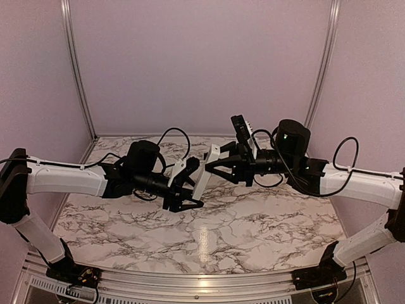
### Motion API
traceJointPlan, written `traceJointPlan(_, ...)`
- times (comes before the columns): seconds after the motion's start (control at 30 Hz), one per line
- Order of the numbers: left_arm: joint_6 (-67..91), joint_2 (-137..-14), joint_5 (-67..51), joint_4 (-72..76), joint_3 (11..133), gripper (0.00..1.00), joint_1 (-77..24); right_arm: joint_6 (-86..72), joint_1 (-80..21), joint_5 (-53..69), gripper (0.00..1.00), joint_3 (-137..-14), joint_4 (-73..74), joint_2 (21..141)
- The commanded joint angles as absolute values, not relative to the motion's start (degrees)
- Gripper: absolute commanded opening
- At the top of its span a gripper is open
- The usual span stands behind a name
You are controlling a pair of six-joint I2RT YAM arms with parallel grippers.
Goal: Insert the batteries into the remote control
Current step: Press the battery cover on the remote control, then place the remote control at the center of the board.
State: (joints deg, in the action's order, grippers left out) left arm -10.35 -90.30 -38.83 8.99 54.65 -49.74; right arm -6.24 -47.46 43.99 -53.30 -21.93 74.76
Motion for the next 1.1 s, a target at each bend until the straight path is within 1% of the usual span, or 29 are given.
traceJointPlan(0.0, -8.6, -88.9, -40.8, 12.0, 57.2, 0.56, -49.9, -7.3, -48.6, 46.7, 0.0, -54.8, -23.7, 76.6)
traceJointPlan(0.3, -8.6, -88.1, -40.5, 11.5, 57.6, 0.56, -50.0, -5.6, -48.9, 47.5, 0.0, -56.1, -18.8, 78.5)
traceJointPlan(0.4, -7.7, -86.8, -39.3, 12.4, 55.8, 0.59, -49.6, -2.9, -48.8, 45.3, 0.0, -57.7, -14.3, 78.3)
traceJointPlan(0.47, -7.4, -84.8, -36.2, 11.2, 54.4, 0.61, -48.3, -0.4, -48.6, 42.9, 0.0, -59.1, -9.9, 77.4)
traceJointPlan(0.6, -4.7, -79.4, -29.4, 9.3, 51.1, 0.69, -45.1, 2.5, -47.8, 36.6, 0.0, -61.4, 0.4, 75.5)
traceJointPlan(0.67, -2.7, -77.1, -24.7, 9.1, 49.3, 0.72, -44.2, 2.9, -47.5, 33.2, 0.0, -62.4, 5.5, 75.3)
traceJointPlan(0.7, -1.3, -76.2, -22.2, 9.1, 48.7, 0.75, -43.7, 3.0, -47.4, 31.6, 0.0, -62.9, 7.5, 75.5)
traceJointPlan(0.87, 7.3, -72.9, -10.4, 9.0, 47.3, 0.98, -41.4, 3.7, -47.4, 25.2, 0.0, -67.6, 20.0, 79.9)
traceJointPlan(0.97, 12.1, -72.0, -4.6, 7.8, 47.8, 0.99, -39.6, 4.1, -47.5, 22.3, 0.0, -72.0, 27.3, 85.5)
traceJointPlan(1.07, 15.2, -71.8, -1.5, 6.7, 48.0, 0.99, -38.0, 4.7, -47.9, 19.3, 0.0, -76.3, 33.8, 91.0)
